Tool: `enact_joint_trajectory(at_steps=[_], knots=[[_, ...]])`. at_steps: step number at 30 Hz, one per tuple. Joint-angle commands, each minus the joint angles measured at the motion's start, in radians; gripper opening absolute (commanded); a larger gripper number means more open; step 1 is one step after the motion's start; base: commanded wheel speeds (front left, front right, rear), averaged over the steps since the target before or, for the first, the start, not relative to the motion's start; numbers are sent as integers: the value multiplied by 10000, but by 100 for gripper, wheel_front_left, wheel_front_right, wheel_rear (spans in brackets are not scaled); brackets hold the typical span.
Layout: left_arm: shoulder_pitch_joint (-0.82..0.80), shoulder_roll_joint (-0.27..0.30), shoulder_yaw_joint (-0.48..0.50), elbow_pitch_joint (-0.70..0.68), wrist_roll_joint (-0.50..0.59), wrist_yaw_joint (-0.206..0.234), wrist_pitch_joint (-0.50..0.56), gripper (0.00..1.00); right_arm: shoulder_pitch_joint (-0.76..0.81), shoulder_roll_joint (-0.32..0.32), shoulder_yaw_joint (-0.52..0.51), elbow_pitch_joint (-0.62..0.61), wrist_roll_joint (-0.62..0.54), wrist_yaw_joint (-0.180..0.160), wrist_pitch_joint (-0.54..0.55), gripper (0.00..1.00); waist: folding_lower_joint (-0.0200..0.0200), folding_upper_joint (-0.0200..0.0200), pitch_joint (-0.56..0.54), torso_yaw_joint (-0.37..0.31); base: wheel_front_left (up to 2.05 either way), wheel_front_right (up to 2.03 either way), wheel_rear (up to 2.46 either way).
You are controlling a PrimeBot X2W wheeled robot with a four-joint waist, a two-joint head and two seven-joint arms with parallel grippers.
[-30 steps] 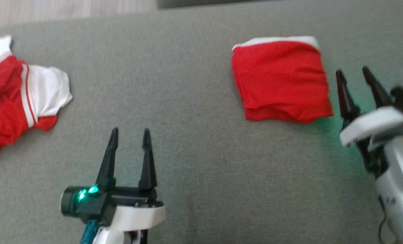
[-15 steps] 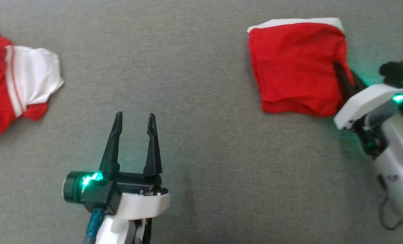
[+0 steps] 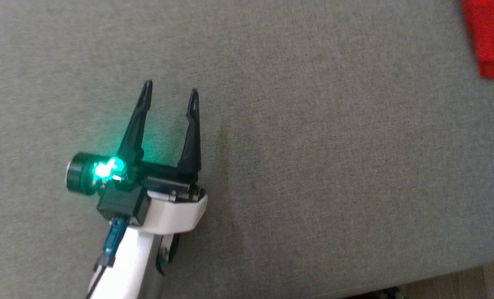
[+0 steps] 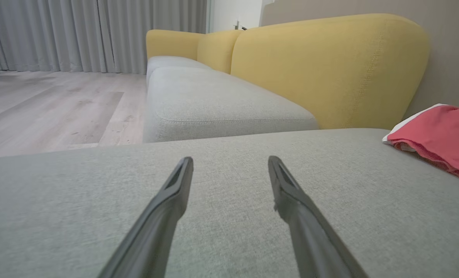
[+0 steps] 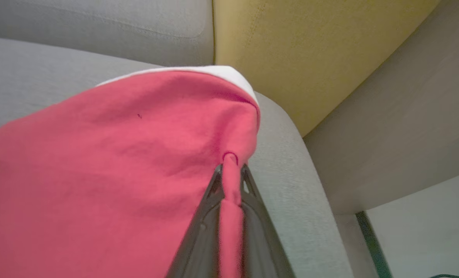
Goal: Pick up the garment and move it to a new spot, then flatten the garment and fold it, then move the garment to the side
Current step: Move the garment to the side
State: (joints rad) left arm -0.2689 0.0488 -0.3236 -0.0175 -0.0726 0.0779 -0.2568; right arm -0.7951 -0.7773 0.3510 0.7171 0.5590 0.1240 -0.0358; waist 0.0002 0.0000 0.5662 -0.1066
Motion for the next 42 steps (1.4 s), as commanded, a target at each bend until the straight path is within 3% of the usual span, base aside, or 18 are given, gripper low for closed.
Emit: enact_joint_trajectory(at_steps=[1, 2, 3, 4, 8, 13, 18, 27, 34, 42], knots=[[-175, 51, 256, -270, 107, -50, -49, 100, 52, -511, -65, -107, -232, 67, -106, 0, -2, 0, 564, -326, 0, 0, 0], [-313, 58, 281, -252, 147, -87, -49, 100, -79, -585, -157, -56, -429, 67, -114, 0, -2, 0, 663, -365, 0, 0, 0], [-438, 67, 310, -229, 179, -120, -49, 100, -210, -605, -270, 14, -614, 67, -120, 39, -2, 0, 729, -402, 0, 0, 0], [-545, 71, 336, -202, 204, -149, -49, 100, -353, -635, -369, 78, -925, 67, -197, 100, -2, 0, 761, -430, 0, 0, 0], [-745, 69, 409, -107, 232, -203, -49, 100, -827, -260, -985, 180, -2296, 67, -1073, 100, -2, 0, 566, -503, 0, 0, 0], [-412, 48, 524, 93, -4, -120, -49, 100, -424, 1471, -1421, -34, -2994, 67, -1862, 100, -2, 0, -363, -489, 0, 0, 0], [279, 27, 770, 300, -465, 80, -49, 100, 921, 3226, -909, -697, -2515, 67, -2195, 100, -2, 0, -1705, -241, 0, 0, 0], [1781, 17, 1357, 968, -1775, 573, -49, 100, 4390, 5293, -279, -2475, -2110, 67, -2257, 100, -2, 0, -4392, 585, 0, 0, 0], [3034, 16, 1845, 1353, -1815, 427, -49, 100, 6458, 6272, -1003, -3576, -3050, 67, -2258, 100, -2, 0, -5856, 754, 0, 0, 0], [3404, 15, 2086, 1450, -1477, 260, -49, 100, 7173, 6556, -1725, -3904, -3702, 67, -2259, 100, -2, 0, -6198, 706, 0, 0, 0]])
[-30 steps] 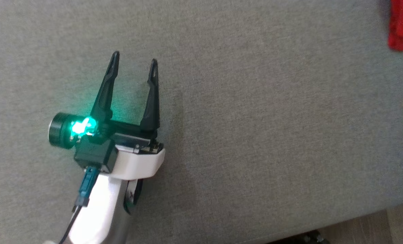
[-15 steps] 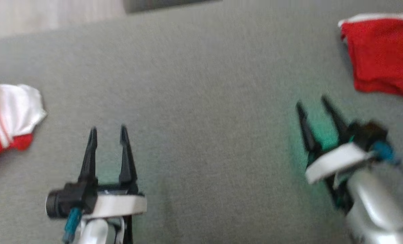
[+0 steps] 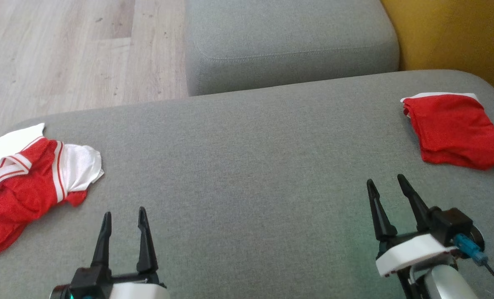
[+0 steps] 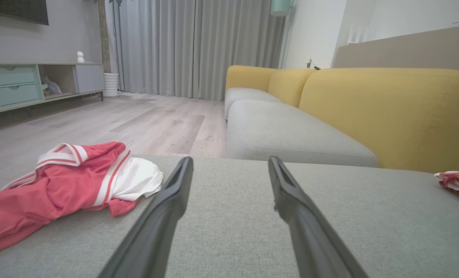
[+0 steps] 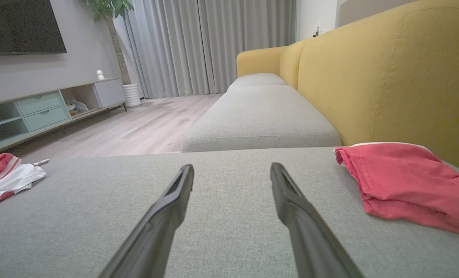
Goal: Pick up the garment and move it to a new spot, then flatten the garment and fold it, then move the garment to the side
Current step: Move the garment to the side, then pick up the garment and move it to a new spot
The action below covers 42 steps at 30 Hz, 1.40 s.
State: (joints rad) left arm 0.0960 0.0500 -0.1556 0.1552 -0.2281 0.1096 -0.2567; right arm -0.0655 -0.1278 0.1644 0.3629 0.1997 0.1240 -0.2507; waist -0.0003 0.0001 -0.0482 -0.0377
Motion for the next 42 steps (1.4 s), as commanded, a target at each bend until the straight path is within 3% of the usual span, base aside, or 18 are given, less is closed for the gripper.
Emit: enact_joint_trajectory(at_steps=[1, 26, 31, 39, 42], knots=[[-227, 4, 416, -273, 101, -64, -51, 100, -76, 78, 94, -364, -143, 67, -110, 100, 3, -1, -64, 14, 0, 0, 0], [-253, 3, 452, -139, 216, -81, -51, 100, 233, 254, -482, -445, -326, 67, -110, 100, 3, -1, 33, 237, 0, 0, 0], [-505, 3, 413, -190, 244, -21, -51, 100, 430, 186, -703, -503, -289, 67, -110, 100, 3, -1, 210, 1249, 0, 0, 0], [-544, 3, 853, -482, 91, 183, -51, 100, 337, -17, -977, -742, -356, 67, -110, 100, 3, -1, 790, 3819, 0, 0, 0], [-688, 3, 1091, -804, -33, 305, -51, 100, 261, -258, -1057, -837, -428, 67, -110, 100, 3, -1, 1195, 4491, 0, 0, 0]])
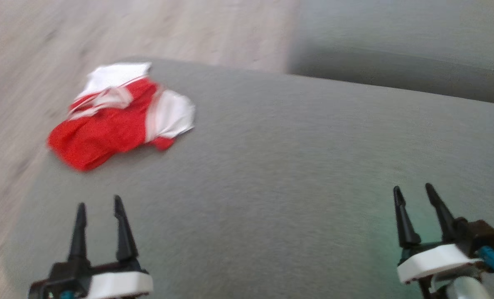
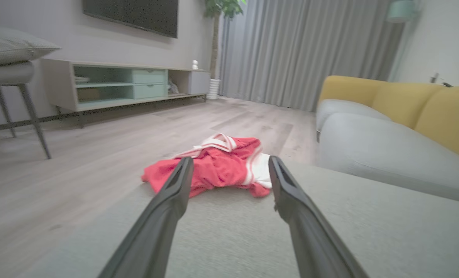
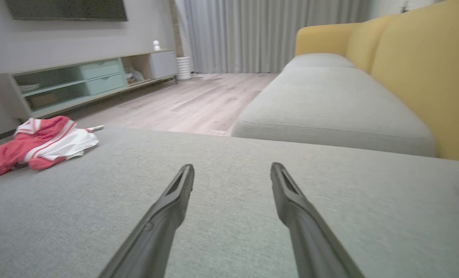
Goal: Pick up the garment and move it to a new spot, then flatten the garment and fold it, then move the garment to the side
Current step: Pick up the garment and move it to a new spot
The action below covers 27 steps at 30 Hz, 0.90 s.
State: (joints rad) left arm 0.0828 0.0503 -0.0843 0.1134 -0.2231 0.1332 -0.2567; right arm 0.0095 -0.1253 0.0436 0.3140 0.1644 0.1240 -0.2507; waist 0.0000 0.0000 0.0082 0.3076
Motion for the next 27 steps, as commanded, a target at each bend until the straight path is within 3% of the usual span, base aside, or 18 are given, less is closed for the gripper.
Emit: enact_joint_trajectory(at_steps=[1, 7, 12, 15, 18, 22, 27], knots=[[-658, -1, 451, -518, -119, 108, -51, 100, -534, -400, 140, -384, -101, 67, -110, 100, 0, 0, 804, 1194, 0, 0, 0], [-1766, -1, 880, -1130, -59, 163, -51, 100, -925, -1104, 99, -666, -160, 67, -110, 100, 0, 0, 1887, 1384, 0, 0, 0], [-4200, 65, 1269, -701, 433, -295, -51, 100, -1498, -2077, 137, -1089, -243, 67, -110, 100, 0, 0, 3360, 934, 0, 0, 0], [-6019, 471, 1187, 957, 623, -640, 12, 100, -1804, -2675, 146, -1366, -250, 67, -110, 100, 0, 0, 4214, 553, 0, 0, 0], [-7942, 920, 1143, 2987, 645, -775, 1127, 100, -2119, -3199, 216, -1658, -235, 67, -110, 100, 0, 0, 4990, 147, 0, 0, 0], [-9904, 1665, 1453, 5660, 545, -602, 2566, 100, -2529, -3616, 397, -1940, -177, 67, -111, 100, 0, 0, 5741, -458, 0, 0, 0], [-10916, 2168, 1946, 8245, 28, -580, 3667, 100, -2808, -3778, 464, -2018, -125, 67, -111, 100, 0, 0, 6257, -1036, 0, 0, 0]])
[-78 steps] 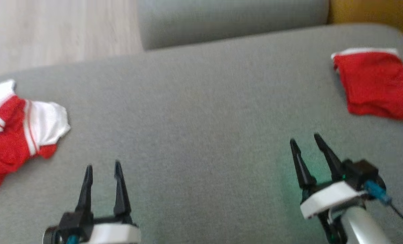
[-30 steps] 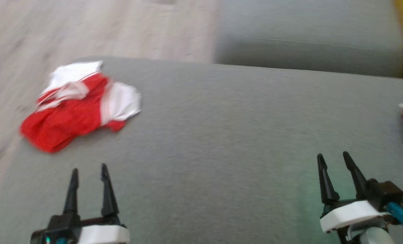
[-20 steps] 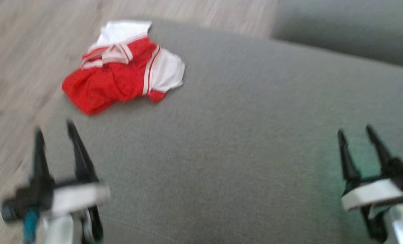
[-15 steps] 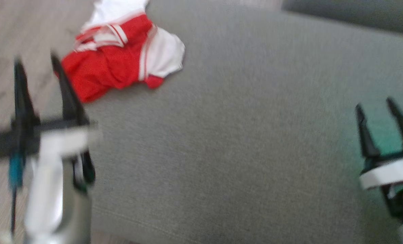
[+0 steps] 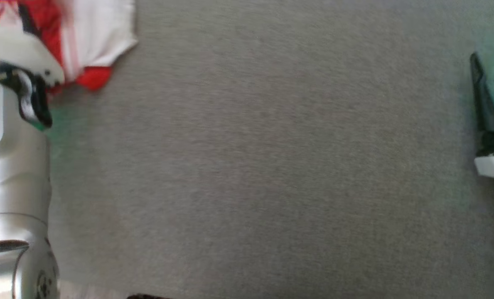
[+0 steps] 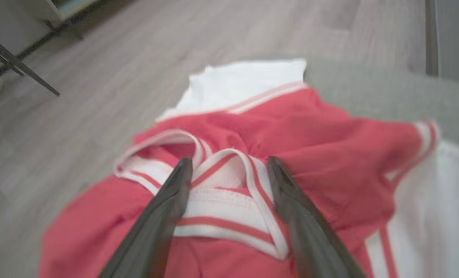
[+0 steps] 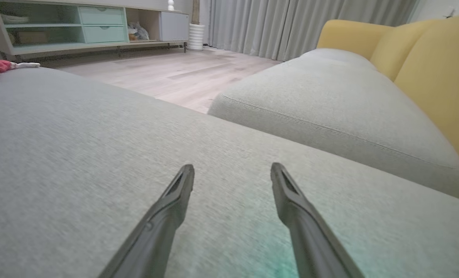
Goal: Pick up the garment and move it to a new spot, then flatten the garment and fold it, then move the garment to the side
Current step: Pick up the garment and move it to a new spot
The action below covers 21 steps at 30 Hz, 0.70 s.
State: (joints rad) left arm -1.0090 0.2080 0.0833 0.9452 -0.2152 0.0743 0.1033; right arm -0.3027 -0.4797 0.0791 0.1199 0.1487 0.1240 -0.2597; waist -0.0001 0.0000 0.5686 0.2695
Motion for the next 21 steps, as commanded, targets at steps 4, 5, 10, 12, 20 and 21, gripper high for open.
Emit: enact_joint_trajectory(at_steps=[4, 5, 10, 12, 20, 21], knots=[[-350, 732, 460, 903, -418, -415, -62, 100, 317, -231, -51, -61, 38, 67, -20, 100, 1, 0, 802, -768, 0, 0, 0], [-393, 769, 413, 1034, -401, -522, -250, 100, 322, -208, -92, -50, 41, 67, -20, 100, 1, 0, 792, -765, 0, 0, 0], [-659, 941, 251, 1201, -381, -1151, -1752, 0, 190, 161, -15, 51, 36, 67, -20, 100, 1, 0, 286, -767, 0, 0, 0], [-822, 1027, 92, 1123, -275, -1349, -2359, 0, 133, 344, 84, 129, 35, 67, -20, 100, 1, 0, -75, -791, 0, 0, 0], [-1833, 1184, -932, -204, 251, -1871, -3234, 0, 237, 1359, 221, 494, 62, 67, -20, 100, 1, 0, -2083, -1292, 0, 0, 0], [-1949, 1129, -1100, -498, 263, -1920, -3189, 0, 304, 1507, 210, 521, 57, 67, -20, 100, 1, 0, -2331, -1408, 0, 0, 0]])
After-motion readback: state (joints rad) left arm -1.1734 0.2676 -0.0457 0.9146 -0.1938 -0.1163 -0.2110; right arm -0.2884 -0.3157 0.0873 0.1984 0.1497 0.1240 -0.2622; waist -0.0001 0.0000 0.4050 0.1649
